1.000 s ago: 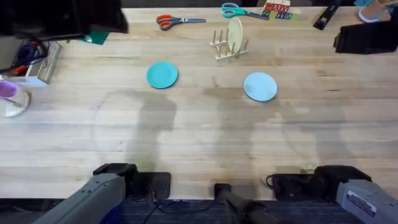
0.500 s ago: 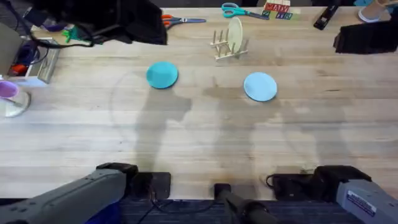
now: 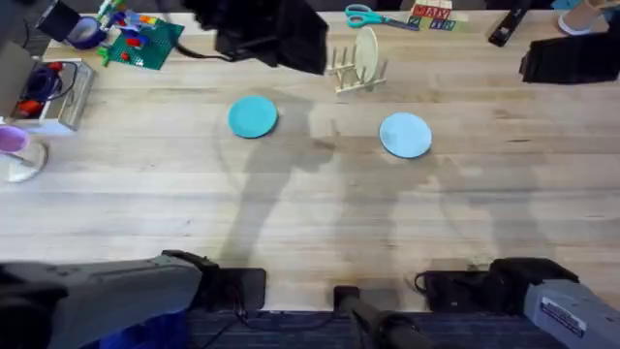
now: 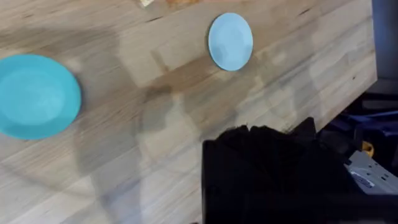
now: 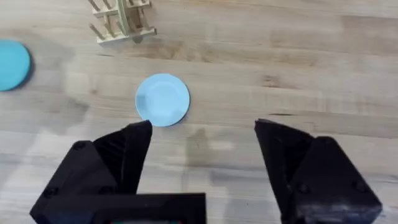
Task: Pick up the plates from the table one by one and place each into a slot on the dish rack.
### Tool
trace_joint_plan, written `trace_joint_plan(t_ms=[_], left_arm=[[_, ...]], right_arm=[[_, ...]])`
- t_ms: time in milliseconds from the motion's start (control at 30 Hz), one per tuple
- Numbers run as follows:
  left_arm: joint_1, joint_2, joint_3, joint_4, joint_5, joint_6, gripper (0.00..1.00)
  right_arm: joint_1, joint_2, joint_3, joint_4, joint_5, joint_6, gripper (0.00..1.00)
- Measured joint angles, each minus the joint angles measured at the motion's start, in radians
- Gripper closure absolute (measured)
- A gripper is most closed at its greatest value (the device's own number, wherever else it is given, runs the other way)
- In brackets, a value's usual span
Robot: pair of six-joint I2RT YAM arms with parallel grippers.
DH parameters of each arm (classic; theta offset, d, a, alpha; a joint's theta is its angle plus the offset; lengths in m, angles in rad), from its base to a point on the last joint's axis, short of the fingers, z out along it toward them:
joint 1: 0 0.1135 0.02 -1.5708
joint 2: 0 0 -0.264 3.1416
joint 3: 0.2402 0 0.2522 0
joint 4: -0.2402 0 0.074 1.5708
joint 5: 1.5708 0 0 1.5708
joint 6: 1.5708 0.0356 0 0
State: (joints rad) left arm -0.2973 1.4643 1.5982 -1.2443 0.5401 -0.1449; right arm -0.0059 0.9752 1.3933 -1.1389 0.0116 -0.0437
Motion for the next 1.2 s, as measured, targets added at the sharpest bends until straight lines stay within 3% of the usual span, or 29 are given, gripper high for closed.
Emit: trace_joint_plan(t_ms=[367,800,1200], left_arm=[[-0.110,0.126,-0.013,0.167,0.050,-0.043,0.958],[-0.161,0.128,-0.347,0.547,0.186,-0.196,0.957],[-0.229,0.184,-0.383,0.713,0.201,-0.323,0.960]], right_arm=[[0.000,0.000,0.000,0.000,0.000,0.000,0.008],[0.000,0.000,0.000,0.000,0.000,0.000,0.007],[0.000,0.000,0.000,0.000,0.000,0.000,0.007]])
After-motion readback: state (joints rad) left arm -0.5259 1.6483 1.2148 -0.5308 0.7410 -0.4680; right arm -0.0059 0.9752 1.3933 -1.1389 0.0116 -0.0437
